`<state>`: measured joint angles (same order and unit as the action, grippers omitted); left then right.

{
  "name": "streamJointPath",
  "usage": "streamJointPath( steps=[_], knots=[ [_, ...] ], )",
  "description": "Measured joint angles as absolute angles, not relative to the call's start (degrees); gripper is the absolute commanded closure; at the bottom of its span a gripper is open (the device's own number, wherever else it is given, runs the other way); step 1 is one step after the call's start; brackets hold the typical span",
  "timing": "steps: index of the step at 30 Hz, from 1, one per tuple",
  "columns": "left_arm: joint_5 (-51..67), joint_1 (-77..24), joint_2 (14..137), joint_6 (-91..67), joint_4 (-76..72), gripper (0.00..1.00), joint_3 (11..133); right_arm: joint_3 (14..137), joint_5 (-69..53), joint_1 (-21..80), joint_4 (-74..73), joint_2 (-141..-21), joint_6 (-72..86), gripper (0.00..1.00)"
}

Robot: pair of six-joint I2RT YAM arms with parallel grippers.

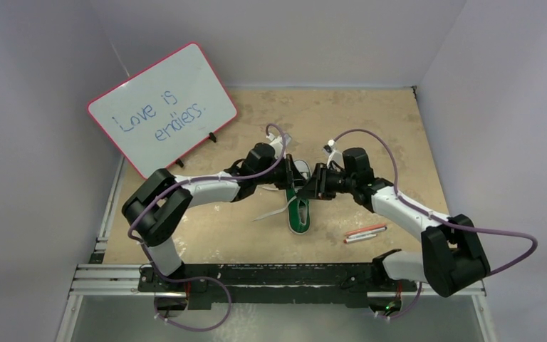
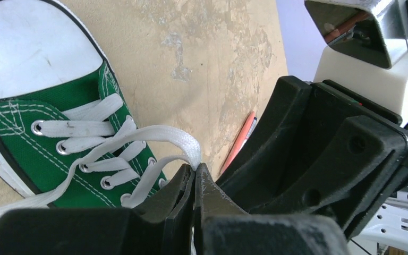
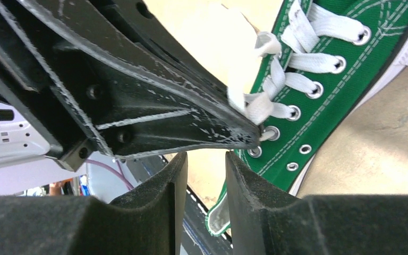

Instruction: Tie the shoes

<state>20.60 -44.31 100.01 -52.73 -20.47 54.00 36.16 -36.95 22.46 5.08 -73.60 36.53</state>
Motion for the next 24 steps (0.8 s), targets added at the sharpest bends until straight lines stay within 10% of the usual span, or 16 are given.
streamJointPath(
  steps=[24],
  knots=[
    [20.36,-44.01,98.67,-57.39,-24.88,1.0,50.65,23.94,-32.56,22.5,26.15,-73.45,50.33,0.72]
  ],
)
